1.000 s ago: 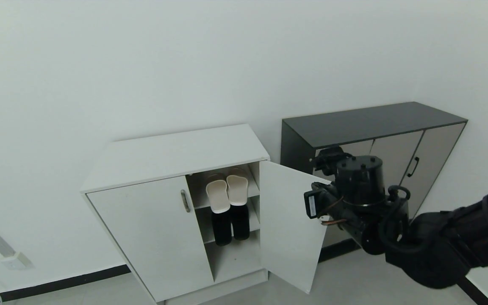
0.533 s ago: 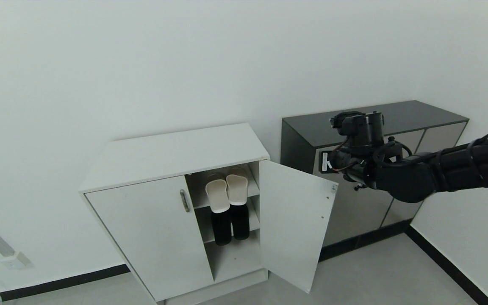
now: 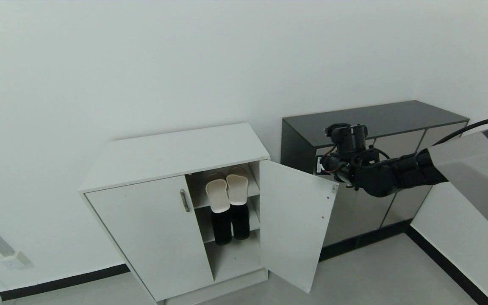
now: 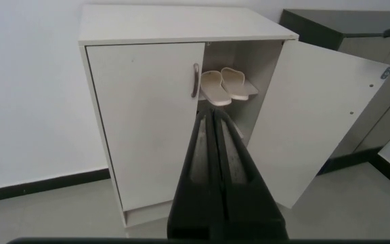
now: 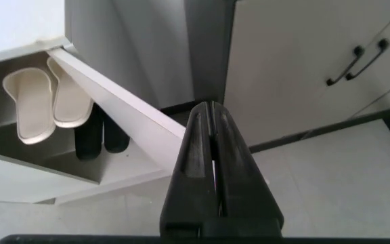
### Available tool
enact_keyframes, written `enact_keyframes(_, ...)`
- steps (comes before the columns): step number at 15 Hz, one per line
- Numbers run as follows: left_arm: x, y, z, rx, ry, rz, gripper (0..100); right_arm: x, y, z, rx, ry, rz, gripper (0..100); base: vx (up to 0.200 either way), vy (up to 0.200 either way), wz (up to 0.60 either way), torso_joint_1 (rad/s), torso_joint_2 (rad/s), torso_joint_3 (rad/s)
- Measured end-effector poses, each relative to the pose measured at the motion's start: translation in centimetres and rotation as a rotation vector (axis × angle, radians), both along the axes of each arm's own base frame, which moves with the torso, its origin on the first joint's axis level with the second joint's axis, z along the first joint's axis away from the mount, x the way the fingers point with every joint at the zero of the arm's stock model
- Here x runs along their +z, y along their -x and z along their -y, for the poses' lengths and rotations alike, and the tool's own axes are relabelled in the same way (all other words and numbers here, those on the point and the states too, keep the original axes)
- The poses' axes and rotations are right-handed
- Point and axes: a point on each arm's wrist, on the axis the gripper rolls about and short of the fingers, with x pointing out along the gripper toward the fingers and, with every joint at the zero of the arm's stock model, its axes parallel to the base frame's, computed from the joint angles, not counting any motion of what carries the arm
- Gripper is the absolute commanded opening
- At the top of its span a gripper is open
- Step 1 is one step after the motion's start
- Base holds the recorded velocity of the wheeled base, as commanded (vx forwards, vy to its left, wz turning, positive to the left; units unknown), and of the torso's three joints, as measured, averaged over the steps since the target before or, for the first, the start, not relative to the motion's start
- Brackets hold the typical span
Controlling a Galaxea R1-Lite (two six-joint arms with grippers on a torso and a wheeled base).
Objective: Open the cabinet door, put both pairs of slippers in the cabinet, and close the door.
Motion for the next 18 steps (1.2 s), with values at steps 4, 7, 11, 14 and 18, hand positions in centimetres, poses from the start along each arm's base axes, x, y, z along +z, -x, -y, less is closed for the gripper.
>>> enact_keyframes(4, 0.0, 0.0, 0.0, 0.000, 0.000, 0.001, 0, -1.7, -1.1, 0.1, -0.007, 0.006, -0.019, 0, 0.000, 0.000, 0.00, 0.000, 0.00, 0.000)
enact_keyframes(7, 0.0, 0.0, 0.0, 0.001, 0.000, 0.001, 0, -2.7, -1.5, 0.0, -0.013, -0.001, -0.036, 0, 0.000, 0.000, 0.00, 0.000, 0.00, 0.000)
enact_keyframes(11, 0.0, 0.0, 0.0, 0.000, 0.000, 0.001, 0, -3.6, -1.9, 0.0, -0.020, -0.004, -0.051, 0, 0.000, 0.000, 0.00, 0.000, 0.00, 0.000)
enact_keyframes(14, 0.0, 0.0, 0.0, 0.000, 0.000, 0.000, 0, -4.1, -1.9, 0.0, -0.022, -0.004, -0.062, 0, 0.000, 0.000, 0.00, 0.000, 0.00, 0.000)
enact_keyframes(18, 0.0, 0.0, 0.0, 0.001, 0.000, 0.000, 0, -4.6, -1.6, -0.1, -0.020, 0.003, -0.081, 0, 0.000, 0.000, 0.00, 0.000, 0.00, 0.000)
